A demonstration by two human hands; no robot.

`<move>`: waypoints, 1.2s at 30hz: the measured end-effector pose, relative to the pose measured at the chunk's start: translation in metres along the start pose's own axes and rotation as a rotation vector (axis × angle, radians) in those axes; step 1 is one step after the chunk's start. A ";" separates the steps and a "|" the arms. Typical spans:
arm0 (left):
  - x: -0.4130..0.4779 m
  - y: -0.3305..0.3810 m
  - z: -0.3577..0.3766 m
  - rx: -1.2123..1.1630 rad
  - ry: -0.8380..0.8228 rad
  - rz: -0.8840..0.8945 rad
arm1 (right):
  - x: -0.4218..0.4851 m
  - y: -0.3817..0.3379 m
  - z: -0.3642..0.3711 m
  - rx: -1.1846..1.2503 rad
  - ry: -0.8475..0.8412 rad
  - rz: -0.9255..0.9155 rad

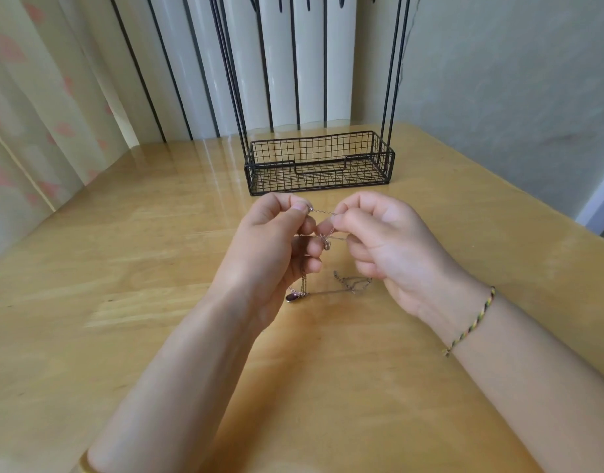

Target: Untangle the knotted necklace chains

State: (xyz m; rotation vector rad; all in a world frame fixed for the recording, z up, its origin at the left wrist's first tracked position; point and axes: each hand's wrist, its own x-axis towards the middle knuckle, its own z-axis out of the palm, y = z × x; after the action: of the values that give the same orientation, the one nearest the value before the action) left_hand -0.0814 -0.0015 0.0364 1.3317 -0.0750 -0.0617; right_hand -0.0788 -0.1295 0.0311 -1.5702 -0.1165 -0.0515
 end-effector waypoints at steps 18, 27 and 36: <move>0.002 0.000 0.001 -0.056 -0.054 0.008 | 0.003 0.000 -0.003 0.157 -0.056 0.050; 0.003 -0.001 0.001 -0.115 -0.020 0.024 | 0.003 -0.003 -0.009 0.158 -0.180 0.115; 0.002 -0.001 -0.001 -0.030 -0.007 0.053 | 0.002 -0.001 -0.011 -0.109 -0.221 0.104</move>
State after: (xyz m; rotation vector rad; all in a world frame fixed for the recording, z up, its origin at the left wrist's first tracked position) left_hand -0.0789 -0.0009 0.0349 1.2991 -0.1146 -0.0226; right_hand -0.0767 -0.1407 0.0320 -1.6856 -0.2082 0.2003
